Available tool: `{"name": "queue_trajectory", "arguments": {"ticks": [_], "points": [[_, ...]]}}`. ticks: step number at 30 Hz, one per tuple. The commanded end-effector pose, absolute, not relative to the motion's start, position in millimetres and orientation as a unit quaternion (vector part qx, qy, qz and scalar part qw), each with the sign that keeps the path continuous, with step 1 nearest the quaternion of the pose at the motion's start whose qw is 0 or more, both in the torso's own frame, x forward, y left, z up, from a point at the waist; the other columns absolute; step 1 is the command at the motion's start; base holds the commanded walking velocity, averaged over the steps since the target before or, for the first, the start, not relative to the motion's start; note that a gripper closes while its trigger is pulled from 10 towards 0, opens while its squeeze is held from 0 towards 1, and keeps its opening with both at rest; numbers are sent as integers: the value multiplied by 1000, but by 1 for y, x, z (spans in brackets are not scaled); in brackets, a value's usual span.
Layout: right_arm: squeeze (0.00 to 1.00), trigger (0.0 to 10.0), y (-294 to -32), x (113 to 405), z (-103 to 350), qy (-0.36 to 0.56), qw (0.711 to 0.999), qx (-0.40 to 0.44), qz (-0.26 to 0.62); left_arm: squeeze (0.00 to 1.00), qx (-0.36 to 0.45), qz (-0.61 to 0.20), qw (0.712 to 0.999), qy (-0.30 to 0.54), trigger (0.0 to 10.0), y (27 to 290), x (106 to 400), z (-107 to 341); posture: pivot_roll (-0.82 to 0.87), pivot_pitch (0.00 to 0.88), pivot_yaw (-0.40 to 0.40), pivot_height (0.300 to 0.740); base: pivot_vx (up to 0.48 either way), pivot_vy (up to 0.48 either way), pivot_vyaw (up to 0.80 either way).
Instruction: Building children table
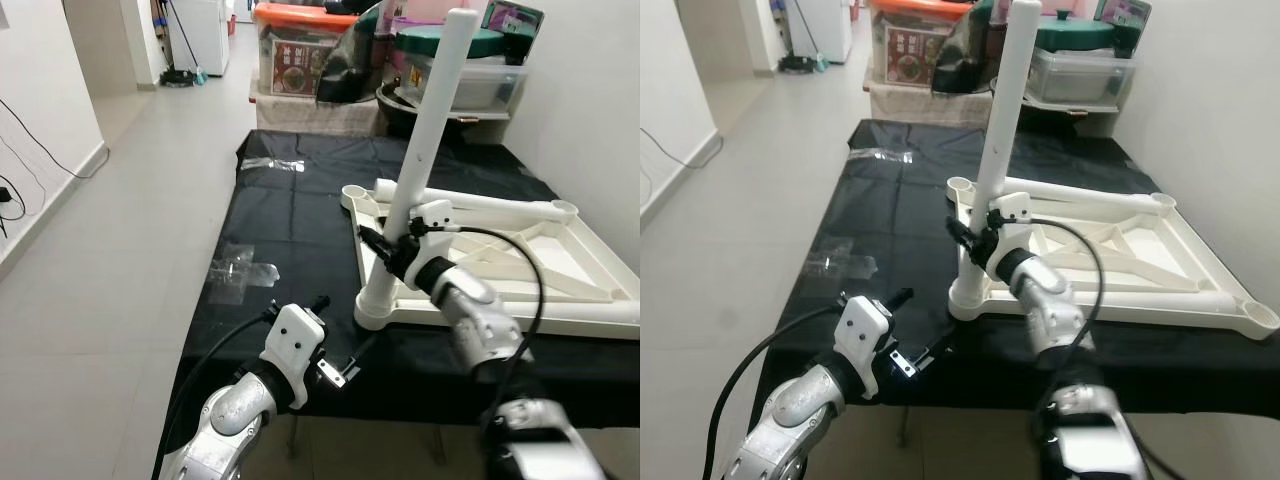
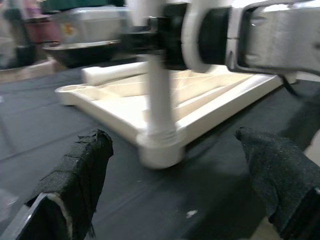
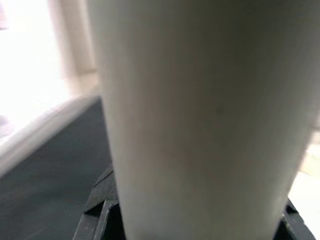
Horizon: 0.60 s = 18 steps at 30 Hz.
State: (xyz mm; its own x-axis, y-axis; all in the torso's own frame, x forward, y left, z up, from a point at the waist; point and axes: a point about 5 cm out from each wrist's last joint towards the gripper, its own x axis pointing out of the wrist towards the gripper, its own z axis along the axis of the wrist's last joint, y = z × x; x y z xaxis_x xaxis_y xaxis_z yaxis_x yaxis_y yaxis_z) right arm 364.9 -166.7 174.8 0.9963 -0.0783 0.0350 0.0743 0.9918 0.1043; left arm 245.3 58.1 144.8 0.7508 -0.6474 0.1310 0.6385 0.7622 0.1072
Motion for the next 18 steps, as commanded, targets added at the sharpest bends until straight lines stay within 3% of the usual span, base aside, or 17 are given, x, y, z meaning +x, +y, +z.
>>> {"name": "queue_trajectory", "arguments": {"ticks": [1,9,10,12,13,17,18], "points": [[0,0,-204,352,181,-33,974,71,-212,0,28,-344,935,-78,10000,58,247,145,105,0,-77,740,0,0,0],[0,0,-183,351,180,-39,951,110,-285,0,28,-344,935,-76,10000,58,246,143,113,0,-85,740,0,0,0],[0,7608,-172,356,185,-48,963,95,-249,0,27,-344,935,-74,10000,58,246,143,113,0,-85,740,0,0,0],[0,7608,-168,356,186,-49,964,92,-243,0,26,-345,935,-74,10000,58,246,143,113,0,-85,740,0,0,0],[1000,10000,-161,358,189,-66,973,91,-202,0,26,-345,935,-74,10000,58,246,144,113,0,-88,740,0,0,0],[1000,10000,-163,358,192,-99,978,62,-172,0,25,-344,936,-75,10000,58,246,144,113,0,-88,740,0,0,0],[565,10000,-168,357,193,-111,978,47,-171,0,25,-344,936,-75,10000,58,246,144,113,0,-88,740,0,0,0]]}}
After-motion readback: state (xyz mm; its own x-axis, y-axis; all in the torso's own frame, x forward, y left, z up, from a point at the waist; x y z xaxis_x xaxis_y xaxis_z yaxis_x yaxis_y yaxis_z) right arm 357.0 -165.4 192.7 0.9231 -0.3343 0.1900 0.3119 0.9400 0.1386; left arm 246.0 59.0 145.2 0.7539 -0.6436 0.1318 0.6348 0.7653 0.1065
